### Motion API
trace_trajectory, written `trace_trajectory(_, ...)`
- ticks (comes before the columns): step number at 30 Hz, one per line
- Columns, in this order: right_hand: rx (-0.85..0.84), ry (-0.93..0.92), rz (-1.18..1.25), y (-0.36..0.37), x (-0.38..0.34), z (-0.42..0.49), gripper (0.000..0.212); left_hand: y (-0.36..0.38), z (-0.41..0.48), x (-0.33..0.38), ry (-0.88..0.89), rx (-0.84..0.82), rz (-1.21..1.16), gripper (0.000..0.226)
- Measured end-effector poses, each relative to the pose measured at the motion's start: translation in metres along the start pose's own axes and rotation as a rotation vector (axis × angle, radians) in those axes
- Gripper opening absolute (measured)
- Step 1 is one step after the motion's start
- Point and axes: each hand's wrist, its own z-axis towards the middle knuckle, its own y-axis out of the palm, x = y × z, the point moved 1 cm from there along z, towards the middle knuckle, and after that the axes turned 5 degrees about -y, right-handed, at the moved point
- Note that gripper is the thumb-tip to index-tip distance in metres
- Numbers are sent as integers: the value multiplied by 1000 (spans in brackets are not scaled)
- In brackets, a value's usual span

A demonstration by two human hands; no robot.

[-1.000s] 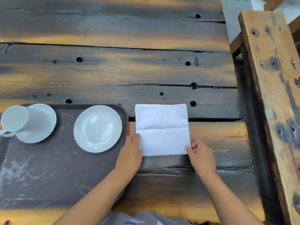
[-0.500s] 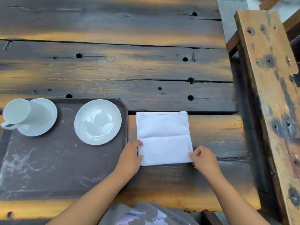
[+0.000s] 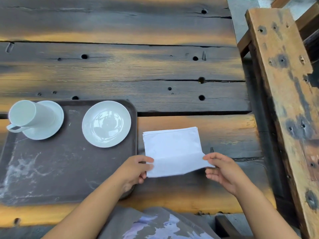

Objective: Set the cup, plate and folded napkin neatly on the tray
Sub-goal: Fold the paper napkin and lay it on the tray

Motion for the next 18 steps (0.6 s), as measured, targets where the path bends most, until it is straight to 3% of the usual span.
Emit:
trace_trajectory(4,36,42,205,6,-14,17,20,-5,-1,18,-68,-87,-305,20)
trace_trajectory(8,26,100,457,18,-28,38,19,-2,5,30,-17,-34,-497,24)
trace_trajectory(11,-13,107,509,25,-30,51,16,3,9,31,59,23,-445,36)
trace_trajectory(15,-51,103,519,29,-24,62,20,10,12,30,90,65,-353,68)
trace_trajectory(18,-53,39,471,25,-22,64,25,15,14,31,174,181,-51,72)
